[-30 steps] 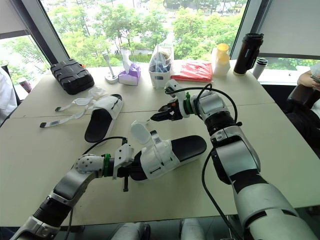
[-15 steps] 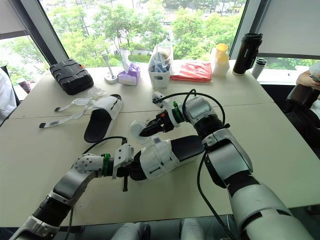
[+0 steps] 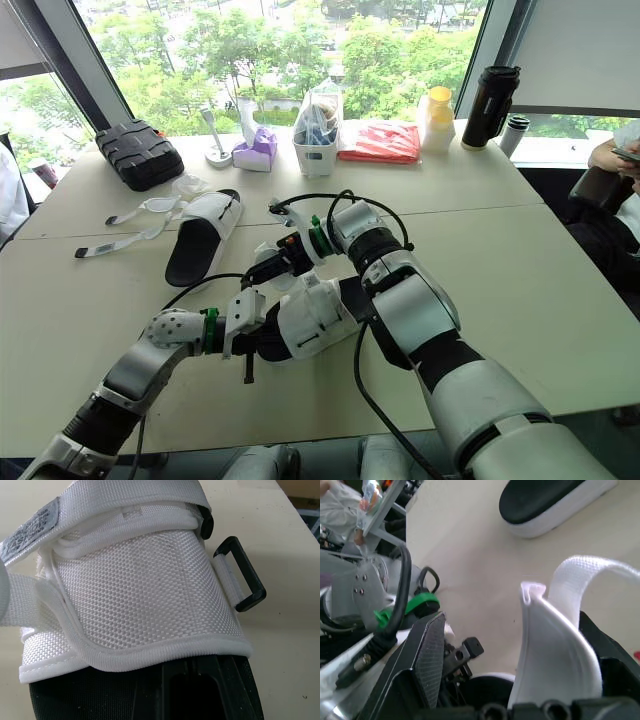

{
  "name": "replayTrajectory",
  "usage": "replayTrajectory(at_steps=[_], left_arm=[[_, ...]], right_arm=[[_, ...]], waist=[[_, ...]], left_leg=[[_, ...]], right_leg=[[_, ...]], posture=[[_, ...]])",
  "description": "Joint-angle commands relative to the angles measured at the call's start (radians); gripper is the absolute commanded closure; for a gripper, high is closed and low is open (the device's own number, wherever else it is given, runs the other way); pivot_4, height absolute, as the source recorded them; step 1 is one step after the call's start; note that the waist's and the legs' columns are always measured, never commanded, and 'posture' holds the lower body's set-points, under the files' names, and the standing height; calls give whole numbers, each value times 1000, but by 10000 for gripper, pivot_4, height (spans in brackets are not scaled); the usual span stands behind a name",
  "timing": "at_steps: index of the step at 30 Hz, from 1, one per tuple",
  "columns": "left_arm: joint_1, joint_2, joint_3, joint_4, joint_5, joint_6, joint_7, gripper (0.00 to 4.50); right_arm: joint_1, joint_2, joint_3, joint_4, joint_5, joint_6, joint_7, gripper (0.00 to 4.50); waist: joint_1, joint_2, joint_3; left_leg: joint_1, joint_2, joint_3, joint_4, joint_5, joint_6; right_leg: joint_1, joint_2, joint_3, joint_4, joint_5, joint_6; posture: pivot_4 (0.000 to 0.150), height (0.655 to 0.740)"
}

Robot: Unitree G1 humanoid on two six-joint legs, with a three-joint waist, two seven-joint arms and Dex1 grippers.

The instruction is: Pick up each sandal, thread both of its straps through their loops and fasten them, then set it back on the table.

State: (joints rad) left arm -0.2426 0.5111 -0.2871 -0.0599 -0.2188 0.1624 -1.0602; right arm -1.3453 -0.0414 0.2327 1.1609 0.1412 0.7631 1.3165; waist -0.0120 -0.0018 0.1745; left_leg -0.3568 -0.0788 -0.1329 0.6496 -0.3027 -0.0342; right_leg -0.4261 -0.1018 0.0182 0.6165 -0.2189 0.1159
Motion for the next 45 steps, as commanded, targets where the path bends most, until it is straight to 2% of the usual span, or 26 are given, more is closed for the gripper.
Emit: replayTrajectory(at_steps=[1, 10, 20, 23, 28, 38, 41, 45], left_arm=[[38, 7, -46, 46, 49, 31, 11, 45000], [42, 7, -43, 43, 49, 31, 15, 45000], [34, 1, -48, 53, 52, 27, 13, 45000], [33, 1, -50, 55, 53, 25, 12, 45000], [28, -2, -52, 60, 54, 24, 11, 45000], [22, -3, -54, 68, 54, 22, 3, 45000], [21, -3, -54, 71, 55, 20, 2, 45000], [22, -2, -53, 72, 55, 18, 2, 45000]], right_arm=[[-57, 27, -77, 38, 23, -20, -45, 11369], [-118, 43, -215, 87, 41, -34, -137, 11369], [-160, 29, -287, 95, 49, -28, -160, 11369], [-159, 24, -295, 90, 47, -22, -148, 19696], [-152, 6, -280, 72, 37, -9, -88, 44689], [-127, -11, -263, 84, -11, -110, -133, 44689], [-114, -27, -244, 89, -30, -125, -105, 36414], [-102, -39, -212, 101, -64, -114, -96, 15466]], waist=[[0, 0, 0], [-2, 0, 0], [-2, 0, 0], [-2, 0, 0], [-2, 0, 0], [-1, 0, 0], [-1, 0, 0], [-2, 0, 0]], left_leg=[[0, 0, 0, 0, 0, 0], [0, 0, 0, 0, 0, 0], [0, 0, 0, 0, 0, 0], [0, 0, 0, 0, 0, 0], [0, 0, 0, 0, 0, 0], [0, 0, 0, 0, 0, 0], [0, 0, 0, 0, 0, 0], [0, 0, 0, 0, 0, 0]], right_leg=[[0, 0, 0, 0, 0, 0], [0, 0, 0, 1, 0, 0], [0, 0, 0, 1, 0, 0], [0, 0, 0, 1, 0, 0], [0, 0, 0, 1, 0, 0], [0, 0, 0, 1, 0, 0], [0, 0, 0, 1, 0, 0], [0, 0, 0, 1, 0, 0]], posture=[[1500, 7400], [1500, 7400], [1500, 7400], [1500, 7400], [1500, 7400], [1500, 7400], [1500, 7400], [1500, 7400]])
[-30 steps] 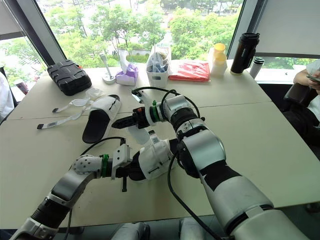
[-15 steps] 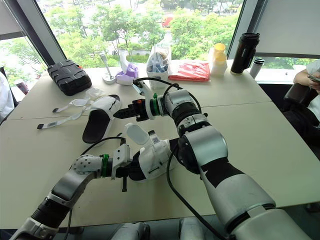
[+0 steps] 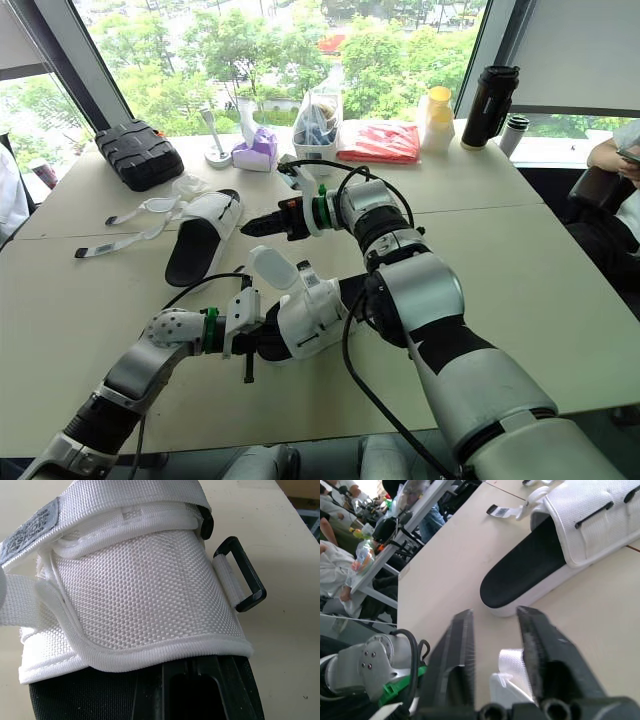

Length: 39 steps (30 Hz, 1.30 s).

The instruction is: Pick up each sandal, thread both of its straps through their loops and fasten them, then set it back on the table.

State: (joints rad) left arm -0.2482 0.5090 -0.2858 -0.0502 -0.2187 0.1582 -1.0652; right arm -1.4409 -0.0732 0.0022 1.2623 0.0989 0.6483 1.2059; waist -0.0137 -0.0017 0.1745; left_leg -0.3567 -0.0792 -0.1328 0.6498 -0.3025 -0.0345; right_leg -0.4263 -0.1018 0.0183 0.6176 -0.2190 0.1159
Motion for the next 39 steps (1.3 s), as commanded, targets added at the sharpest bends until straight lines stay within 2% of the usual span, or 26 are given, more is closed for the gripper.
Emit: replayTrajectory(at_steps=[1, 3, 4, 15, 23, 31, 39], left_arm=[[28, 0, -55, 62, 56, 22, 7, 45000], [28, 0, -55, 61, 55, 23, 6, 45000], [28, 1, -55, 61, 56, 22, 6, 45000], [36, -1, -56, 53, 57, 23, 13, 45000], [44, -1, -57, 43, 57, 26, 21, 45000], [66, 10, -55, 22, 55, 32, 33, 45000], [66, 10, -53, 20, 54, 33, 45, 45000]], right_arm=[[-6, -9, 32, 5, -36, 9, 17, 11596], [-10, -10, 44, 17, -49, 40, 19, 1200], [-12, -9, 46, 21, -52, 53, 27, 532], [7, 15, 112, 28, -113, 63, 131, 532], [9, 78, 136, 31, -137, 31, 163, 532], [3, 112, 102, 51, -123, 1, 105, 532], [-46, 122, -9, 50, -58, 16, 52, 532]], waist=[[0, 0, 0], [0, 0, 0], [0, 0, 0], [0, 0, 0], [0, 0, 0], [-1, 0, 0], [-2, 0, 0]], left_leg=[[0, 0, 0, 0, 0, 0], [0, 0, 0, 0, 0, 0], [0, 0, 0, 0, 0, 0], [0, 0, 0, 0, 0, 0], [0, 0, 0, 0, 0, 0], [0, 0, -1, 0, 0, -1], [0, 0, -1, 0, 0, -1]], right_leg=[[0, 0, 0, 0, 0, 0], [0, 0, 0, 0, 0, 0], [0, 0, 0, 0, 0, 0], [0, 0, 0, 0, 0, 0], [0, 0, 0, 1, 0, 0], [-1, 0, 0, 1, 0, 0], [-1, 0, 0, 1, 0, 0]], posture=[[1500, 7400], [1500, 7400], [1500, 7400], [1500, 7400], [1500, 7400], [1500, 7400], [1500, 7400]])
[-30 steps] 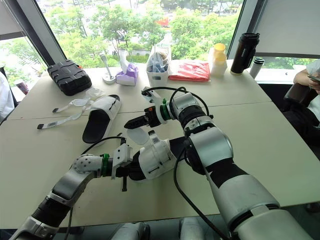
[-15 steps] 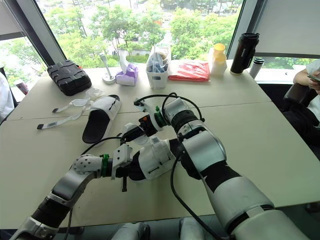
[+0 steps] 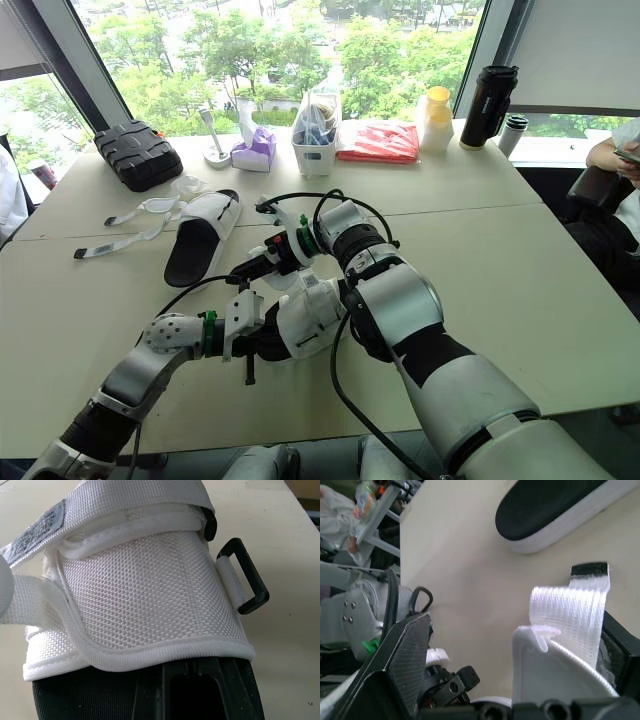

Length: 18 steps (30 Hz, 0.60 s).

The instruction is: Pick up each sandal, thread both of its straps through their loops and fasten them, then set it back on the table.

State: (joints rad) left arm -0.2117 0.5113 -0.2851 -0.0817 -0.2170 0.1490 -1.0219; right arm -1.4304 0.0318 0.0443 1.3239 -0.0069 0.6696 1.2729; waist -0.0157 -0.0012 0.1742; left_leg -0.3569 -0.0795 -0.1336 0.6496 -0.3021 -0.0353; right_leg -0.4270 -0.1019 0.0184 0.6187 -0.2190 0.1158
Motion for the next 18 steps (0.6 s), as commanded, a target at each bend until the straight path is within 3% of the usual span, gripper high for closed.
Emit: replayTrajectory(at_steps=[1, 7, 8, 10, 17, 18], left_arm=[[29, 8, -54, 52, 52, 42, 1, 45000], [25, 5, -57, 56, 54, 38, 1, 45000], [25, 4, -58, 57, 54, 37, 1, 45000], [22, 3, -58, 59, 54, 37, 1, 45000], [20, 4, -57, 64, 54, 33, -1, 45000], [20, 4, -57, 65, 55, 32, -2, 45000]], right_arm=[[-60, 16, -60, -11, 51, -4, -21, 532], [-76, 8, -111, -9, 77, 1, -47, 532], [-76, 7, -113, -10, 77, 0, -47, 2873], [-76, 6, -115, -11, 76, -1, -43, 9251], [-69, -3, -116, -17, 79, -1, -13, 44882], [-72, -9, -122, -19, 85, 2, -6, 44882]], waist=[[0, 0, 0], [0, 0, 0], [0, 0, 0], [0, 0, 0], [0, 0, 0], [0, 0, 0]], left_leg=[[0, 0, 0, 0, 0, 0], [0, 0, 0, 0, 0, 0], [0, 0, 0, 0, 0, 0], [0, 0, 0, 0, 0, 0], [0, 0, 0, 0, 0, 0], [0, 0, 0, 0, 0, 0]], right_leg=[[0, 0, 0, 0, 0, 0], [0, 0, 0, 0, 0, 0], [0, 0, 0, 0, 0, 0], [0, 0, 0, 0, 0, 0], [0, 0, 0, 0, 0, 0], [0, 0, 0, 0, 0, 0]], posture=[[1500, 7400], [1500, 7400], [1500, 7400], [1500, 7400], [1500, 7400], [1500, 7400]])
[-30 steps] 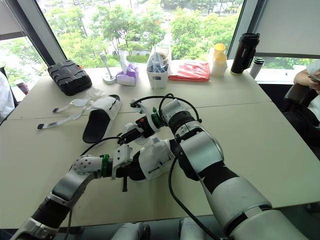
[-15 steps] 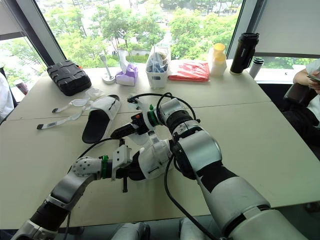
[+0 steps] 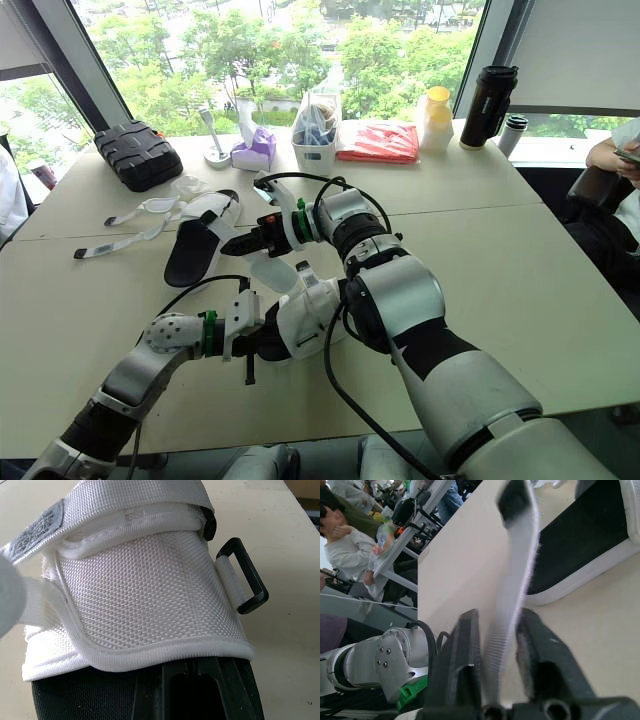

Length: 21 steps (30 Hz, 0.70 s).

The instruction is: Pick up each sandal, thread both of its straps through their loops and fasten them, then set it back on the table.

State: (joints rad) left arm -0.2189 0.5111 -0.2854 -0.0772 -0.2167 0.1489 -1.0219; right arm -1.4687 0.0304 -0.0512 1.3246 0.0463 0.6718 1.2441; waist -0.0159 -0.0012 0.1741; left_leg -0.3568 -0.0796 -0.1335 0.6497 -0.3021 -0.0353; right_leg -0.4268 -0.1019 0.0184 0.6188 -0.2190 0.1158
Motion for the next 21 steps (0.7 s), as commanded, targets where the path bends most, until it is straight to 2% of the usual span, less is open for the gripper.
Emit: replayTrajectory(at_steps=[1, 6, 9, 12, 16, 19, 21], left_arm=[[26, 4, -57, 61, 55, 32, -1, 45000], [24, 5, -57, 63, 52, 37, -4, 45000], [21, 5, -53, 68, 43, 50, -8, 45000], [19, 6, -52, 71, 39, 56, -15, 45000], [13, 3, -46, 78, 31, 62, -23, 45000], [7, 3, -39, 86, 24, 66, -32, 45000], [4, 4, -34, 91, 19, 68, -36, 45000]], right_arm=[[-36, -14, -30, -22, 36, 2, 30, 44882], [-40, -77, -1, -74, 32, -21, 138, 44882], [-1, -141, 52, -208, 43, 10, 277, 44882], [146, -205, 119, -528, 89, 80, 344, 44882], [387, -280, 183, -985, 154, 200, 301, 44882], [597, -337, 233, -1261, 159, 86, 254, 44882], [700, -351, 258, -1371, 152, -15, 211, 44882]], waist=[[0, 0, 0], [1, 0, 0], [1, 0, 0], [2, 0, 0], [0, 0, 0], [4, 0, -2], [2, 0, -2]], left_leg=[[0, 0, 0, 0, 0, 0], [0, 0, 0, 0, 0, 0], [0, 0, 0, 0, 0, 0], [-1, 0, 0, 1, 0, 0], [-1, 0, 0, 0, 0, 0], [-1, 1, 0, 0, 0, 0], [0, 1, 0, 1, 0, 0]], right_leg=[[0, 0, 0, 0, 0, 0], [0, 0, 0, 0, 0, 0], [0, 0, 0, 0, 0, 0], [0, 0, -1, 0, 0, 0], [-1, 0, 0, 0, 0, 0], [-1, 0, -1, 0, 0, 0], [1, 0, -1, -1, 0, 1]], posture=[[1500, 7400], [1500, 7400], [1500, 7400], [1500, 7400], [1500, 7400], [1500, 7400], [1500, 7400]])
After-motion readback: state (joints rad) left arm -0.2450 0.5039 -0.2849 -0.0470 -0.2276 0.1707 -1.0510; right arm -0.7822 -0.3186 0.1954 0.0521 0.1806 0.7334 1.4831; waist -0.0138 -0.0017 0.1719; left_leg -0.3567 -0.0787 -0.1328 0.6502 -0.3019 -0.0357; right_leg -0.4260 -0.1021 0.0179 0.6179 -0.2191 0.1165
